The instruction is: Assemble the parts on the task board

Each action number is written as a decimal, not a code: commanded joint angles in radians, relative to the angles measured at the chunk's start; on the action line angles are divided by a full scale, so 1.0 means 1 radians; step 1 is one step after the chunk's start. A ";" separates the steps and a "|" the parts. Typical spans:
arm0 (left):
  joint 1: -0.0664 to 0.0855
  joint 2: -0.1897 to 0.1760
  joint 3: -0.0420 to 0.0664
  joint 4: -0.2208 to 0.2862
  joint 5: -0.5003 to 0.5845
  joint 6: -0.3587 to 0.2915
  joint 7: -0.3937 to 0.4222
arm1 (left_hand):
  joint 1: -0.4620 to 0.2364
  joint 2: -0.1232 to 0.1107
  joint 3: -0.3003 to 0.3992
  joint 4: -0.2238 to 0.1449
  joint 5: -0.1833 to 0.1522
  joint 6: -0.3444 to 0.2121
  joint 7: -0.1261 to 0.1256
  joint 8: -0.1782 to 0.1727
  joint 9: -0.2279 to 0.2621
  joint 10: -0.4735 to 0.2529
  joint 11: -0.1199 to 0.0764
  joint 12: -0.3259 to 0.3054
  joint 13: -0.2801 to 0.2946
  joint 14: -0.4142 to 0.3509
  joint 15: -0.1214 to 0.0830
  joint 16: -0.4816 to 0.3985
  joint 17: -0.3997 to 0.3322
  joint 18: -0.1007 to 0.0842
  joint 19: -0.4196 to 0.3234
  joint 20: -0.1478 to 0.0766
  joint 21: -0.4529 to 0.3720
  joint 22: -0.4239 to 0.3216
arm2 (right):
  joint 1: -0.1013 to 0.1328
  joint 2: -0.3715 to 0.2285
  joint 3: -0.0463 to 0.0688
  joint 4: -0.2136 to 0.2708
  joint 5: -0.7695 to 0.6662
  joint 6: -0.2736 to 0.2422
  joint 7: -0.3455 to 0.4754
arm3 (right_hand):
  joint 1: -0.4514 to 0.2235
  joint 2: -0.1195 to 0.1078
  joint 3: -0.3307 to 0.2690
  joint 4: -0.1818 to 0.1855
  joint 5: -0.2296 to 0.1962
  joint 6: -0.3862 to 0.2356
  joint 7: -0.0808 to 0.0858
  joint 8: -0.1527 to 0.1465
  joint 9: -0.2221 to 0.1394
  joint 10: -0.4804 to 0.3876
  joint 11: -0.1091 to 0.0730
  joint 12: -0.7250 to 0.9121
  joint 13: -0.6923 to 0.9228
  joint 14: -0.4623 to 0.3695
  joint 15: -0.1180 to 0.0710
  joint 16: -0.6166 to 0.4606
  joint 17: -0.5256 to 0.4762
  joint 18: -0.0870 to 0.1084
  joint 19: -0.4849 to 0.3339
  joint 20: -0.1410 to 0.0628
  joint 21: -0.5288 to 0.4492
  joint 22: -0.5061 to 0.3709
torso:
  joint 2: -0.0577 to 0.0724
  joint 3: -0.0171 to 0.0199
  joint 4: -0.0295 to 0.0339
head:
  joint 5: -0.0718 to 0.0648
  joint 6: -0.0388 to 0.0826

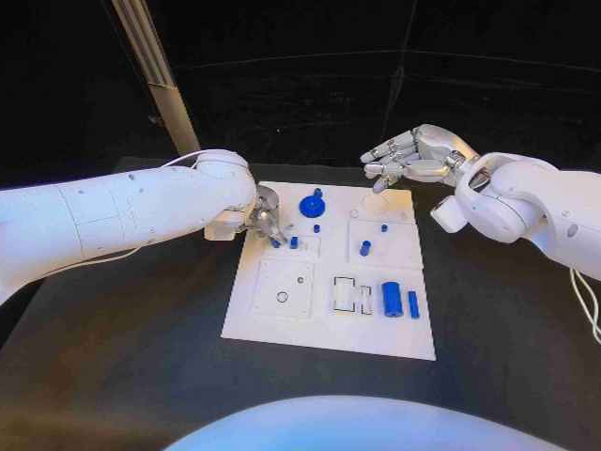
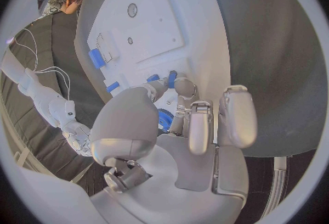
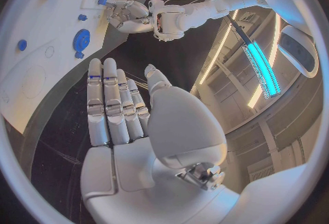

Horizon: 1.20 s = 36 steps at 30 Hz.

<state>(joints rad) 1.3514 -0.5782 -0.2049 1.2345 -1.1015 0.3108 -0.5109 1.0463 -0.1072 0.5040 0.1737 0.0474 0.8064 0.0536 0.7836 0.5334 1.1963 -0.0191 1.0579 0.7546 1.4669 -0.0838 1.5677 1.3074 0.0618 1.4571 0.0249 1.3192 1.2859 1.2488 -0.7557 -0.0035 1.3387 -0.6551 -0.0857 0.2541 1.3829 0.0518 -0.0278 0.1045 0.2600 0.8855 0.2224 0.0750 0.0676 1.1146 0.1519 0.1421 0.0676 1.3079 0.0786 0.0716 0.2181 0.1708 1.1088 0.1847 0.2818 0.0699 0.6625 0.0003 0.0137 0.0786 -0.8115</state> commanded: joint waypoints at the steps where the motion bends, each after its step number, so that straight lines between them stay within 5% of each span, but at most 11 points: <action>1: -0.002 0.001 -0.002 -0.001 -0.006 -0.003 -0.011 | -0.001 -0.011 -0.014 0.004 -0.001 0.011 0.002 -0.006 -0.004 -0.008 0.002 -0.003 -0.002 0.104 0.005 0.003 0.263 0.007 0.000 0.003 0.002 0.001 | 0.002 -0.001 0.001 0.002 0.005 0.004 0.007 | -0.011 0.001 -0.002 0.006 0.004 -0.005 0.002 0.004 0.000 -0.005 -0.001 0.004 -0.001 0.001 0.006 -0.005 -0.002 0.012 0.000 0.005 -0.003 -0.001 | 0.000 0.0001 0.0006 | 0.000 0.000; 36: -0.002 -0.003 -0.001 -0.004 -0.006 -0.027 -0.015 | -0.052 -0.045 -0.147 0.102 0.000 0.041 -0.001 -0.043 -0.034 -0.007 0.001 0.002 -0.001 0.104 0.003 0.003 0.263 0.007 0.002 0.002 0.004 0.008 | 0.002 0.000 0.001 0.000 0.005 0.005 0.006 | -0.012 0.001 -0.002 0.007 0.004 -0.005 0.003 0.004 0.000 -0.006 -0.001 0.004 -0.001 0.000 0.006 -0.005 -0.002 0.012 0.000 0.005 -0.004 -0.001 | 0.000 -0.0001 0.0006 | -0.001 -0.001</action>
<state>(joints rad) 1.3499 -0.5799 -0.2052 1.2317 -1.1006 0.2962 -0.5157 1.0042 -0.1492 0.3587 0.2730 0.0473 0.8401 0.0552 0.7450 0.5005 1.1933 -0.0161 1.0579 0.7537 1.4669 -0.0838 1.5677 1.3074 0.0618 1.4571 0.0249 1.3192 1.2929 1.2489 -0.7563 -0.0035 1.3386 -0.6551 -0.0858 0.2537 1.3829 0.0518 -0.0279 0.1044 0.2598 0.8855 0.2224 0.0750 0.0677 1.1147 0.1519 0.1421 0.0676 1.3079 0.0786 0.0716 0.2172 0.1709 1.1086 0.1844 0.2818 0.0700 0.6625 0.0000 0.0141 0.0774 -0.8121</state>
